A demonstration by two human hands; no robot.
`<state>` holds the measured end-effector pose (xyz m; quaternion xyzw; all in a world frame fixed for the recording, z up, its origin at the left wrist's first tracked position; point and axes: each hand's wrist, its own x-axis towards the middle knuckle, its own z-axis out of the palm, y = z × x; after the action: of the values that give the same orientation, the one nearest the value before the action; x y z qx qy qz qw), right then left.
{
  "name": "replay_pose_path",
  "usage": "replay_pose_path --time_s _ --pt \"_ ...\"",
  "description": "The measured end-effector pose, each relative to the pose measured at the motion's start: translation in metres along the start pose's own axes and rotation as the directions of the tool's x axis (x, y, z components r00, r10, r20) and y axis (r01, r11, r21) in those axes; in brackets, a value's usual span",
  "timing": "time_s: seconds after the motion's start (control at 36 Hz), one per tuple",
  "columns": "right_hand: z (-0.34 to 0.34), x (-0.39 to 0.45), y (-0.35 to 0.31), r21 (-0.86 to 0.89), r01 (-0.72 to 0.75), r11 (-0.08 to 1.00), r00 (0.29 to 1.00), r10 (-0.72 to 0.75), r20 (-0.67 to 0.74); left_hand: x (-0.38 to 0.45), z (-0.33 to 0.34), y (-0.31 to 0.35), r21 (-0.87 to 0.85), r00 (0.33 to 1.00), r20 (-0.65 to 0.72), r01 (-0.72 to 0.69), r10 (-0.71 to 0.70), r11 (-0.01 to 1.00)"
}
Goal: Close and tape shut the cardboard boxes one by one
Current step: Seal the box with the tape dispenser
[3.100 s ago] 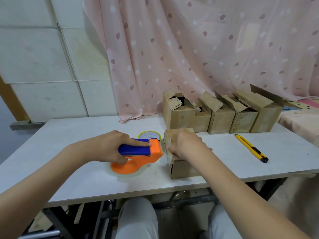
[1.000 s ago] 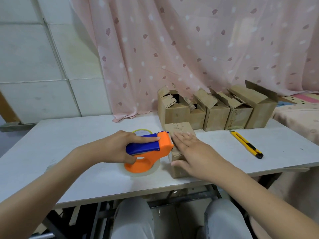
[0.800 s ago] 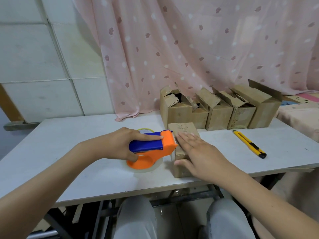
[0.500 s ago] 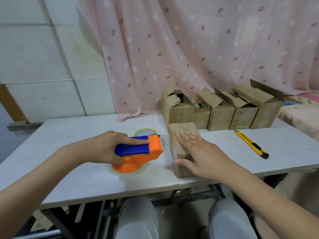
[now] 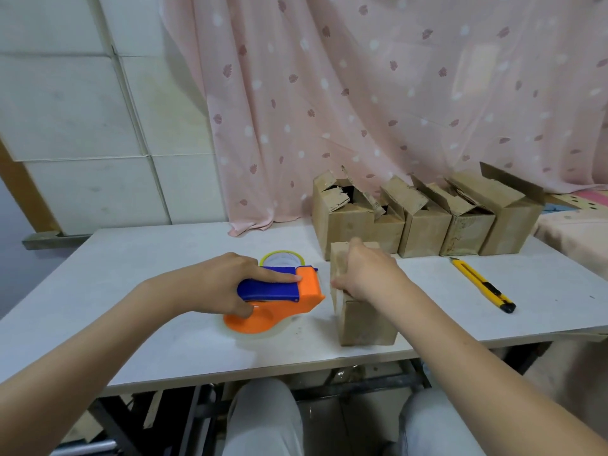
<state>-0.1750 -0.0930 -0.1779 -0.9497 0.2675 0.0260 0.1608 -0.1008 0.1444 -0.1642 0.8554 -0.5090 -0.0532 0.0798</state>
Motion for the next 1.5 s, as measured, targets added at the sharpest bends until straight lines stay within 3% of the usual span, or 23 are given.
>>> replay_pose_path --time_s 0.14,0.42,0.61,0.86,1.19,1.25,1.31,1.36,1.39,1.44,1.5 --pt "-0.015 0.004 -0.015 -0.013 -0.105 0.994 0.989 0.106 0.108 0.004 -0.001 0.003 0.019 1.000 0.026 0.008 -0.009 1.000" --pt "-0.042 -0.005 0.007 0.251 -0.002 0.968 0.990 -0.033 0.137 -0.004 0.000 -0.004 -0.042 1.000 -0.015 -0.002 0.001 0.999" --pt "-0.055 -0.009 0.034 0.549 -0.049 0.834 0.969 -0.093 0.227 -0.010 0.003 -0.006 -0.067 1.000 -0.011 0.020 -0.021 0.998" --pt "-0.037 -0.011 0.080 0.743 -0.177 0.646 0.955 -0.068 0.287 -0.003 0.003 0.000 -0.057 1.000 0.002 -0.001 0.001 0.998" --pt "-0.016 -0.009 0.094 0.806 -0.241 0.540 0.943 -0.066 0.327 0.017 -0.001 0.016 -0.042 0.998 0.053 -0.017 0.019 0.999" --pt "-0.016 -0.009 0.094 0.774 -0.184 0.606 0.966 -0.036 0.257 0.021 0.000 0.018 -0.045 0.999 0.048 -0.020 0.022 0.999" --pt "-0.015 -0.013 0.093 0.644 -0.039 0.764 0.995 -0.027 0.092 0.022 0.000 0.020 -0.044 0.999 0.038 -0.034 0.036 0.998" --pt "-0.015 -0.025 0.087 0.345 0.177 0.922 0.982 -0.140 -0.130 0.022 0.001 0.021 -0.050 0.998 0.033 -0.043 0.045 0.998" --pt "-0.015 -0.034 0.082 0.183 0.305 0.935 0.943 -0.270 -0.195 0.021 0.001 0.021 -0.054 0.998 0.030 -0.045 0.047 0.998" --pt "-0.012 -0.046 0.073 0.011 0.494 0.869 0.862 -0.488 -0.136 0.021 0.001 0.022 -0.050 0.999 0.021 -0.043 0.044 0.998" --pt "-0.006 -0.051 0.065 -0.072 0.537 0.841 0.843 -0.537 0.014 0.021 0.001 0.023 -0.044 0.999 0.020 -0.035 0.036 0.998"
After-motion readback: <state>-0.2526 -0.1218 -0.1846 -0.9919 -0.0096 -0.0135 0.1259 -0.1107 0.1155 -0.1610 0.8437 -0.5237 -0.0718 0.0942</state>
